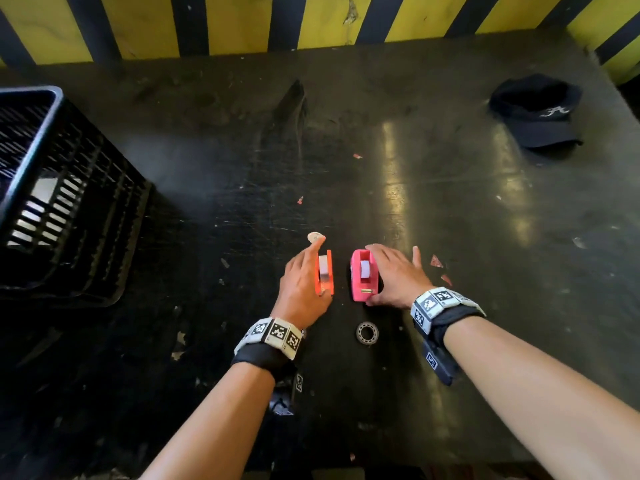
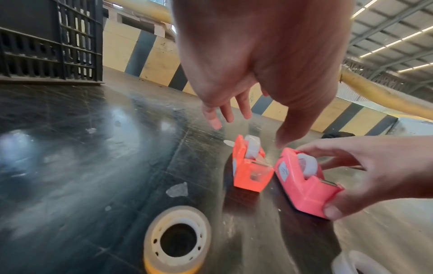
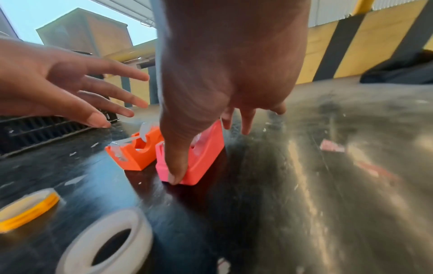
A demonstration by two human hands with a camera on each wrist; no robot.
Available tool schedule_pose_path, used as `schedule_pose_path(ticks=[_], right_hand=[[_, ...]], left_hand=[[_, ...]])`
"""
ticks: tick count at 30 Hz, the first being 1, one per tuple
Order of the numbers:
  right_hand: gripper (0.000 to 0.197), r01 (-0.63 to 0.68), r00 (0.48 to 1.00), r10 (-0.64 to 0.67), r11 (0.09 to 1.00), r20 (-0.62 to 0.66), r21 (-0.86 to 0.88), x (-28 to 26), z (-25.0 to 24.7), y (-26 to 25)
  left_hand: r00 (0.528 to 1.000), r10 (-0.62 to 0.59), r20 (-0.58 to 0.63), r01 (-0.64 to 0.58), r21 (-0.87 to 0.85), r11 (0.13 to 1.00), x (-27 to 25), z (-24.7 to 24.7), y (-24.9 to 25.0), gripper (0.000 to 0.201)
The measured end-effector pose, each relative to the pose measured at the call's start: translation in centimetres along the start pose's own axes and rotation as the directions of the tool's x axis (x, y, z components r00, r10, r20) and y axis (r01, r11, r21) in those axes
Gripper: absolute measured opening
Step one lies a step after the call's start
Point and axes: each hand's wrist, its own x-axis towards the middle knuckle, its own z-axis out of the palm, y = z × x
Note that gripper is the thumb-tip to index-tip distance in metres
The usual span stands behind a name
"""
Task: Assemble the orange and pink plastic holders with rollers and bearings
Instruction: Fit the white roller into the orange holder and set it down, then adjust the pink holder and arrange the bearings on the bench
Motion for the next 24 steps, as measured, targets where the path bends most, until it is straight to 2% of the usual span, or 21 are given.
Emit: schedule_pose_path(ticks=[3,5,10,14,18,21,24], right_hand=[[0.124,-0.038,0.999,0.039,0.995,-0.016,0.096,-0.6,0.3,0.0],[0.123,-0.014,0.999,0.020,0.986,-0.030,0.169,-1.6,-0.2,0.2],[0.123,0.112,0.991,-0.083,0.934,-0.100,0.338,-5.1,-1.9,0.1],[0.117,0.140,0.986,-0.104,0.944,-0.132,0.298,-7.1,-3.3,-0.8],[0.108,0.159,0.981,-0.122,0.953,-0.152,0.259,-7.9,-3.8,-1.3],[0.109,0.158,0.982,-0.126,0.954,-0.137,0.254,-8.0,-3.8,-1.7],[0.113,0.117,0.990,-0.094,0.964,-0.104,0.237,-7.5,-3.6,-1.8]], left_hand=[[0.998,-0.017,0.055,0.017,0.008,1.000,-0.3,-0.1,0.7,0.094],[0.995,-0.020,0.098,0.017,0.031,0.999,-0.3,-0.6,1.3,0.090],[0.988,0.099,0.119,-0.094,-0.041,0.995,0.2,-2.6,4.1,0.058],[0.963,0.127,0.236,-0.156,0.108,0.982,0.1,-2.9,6.6,0.052],[0.956,0.145,0.253,-0.213,0.266,0.940,0.0,-2.6,7.7,0.049],[0.954,0.153,0.256,-0.226,0.288,0.931,0.1,-2.5,7.6,0.046],[0.956,0.182,0.231,-0.236,0.233,0.943,0.0,-2.7,7.3,0.045]])
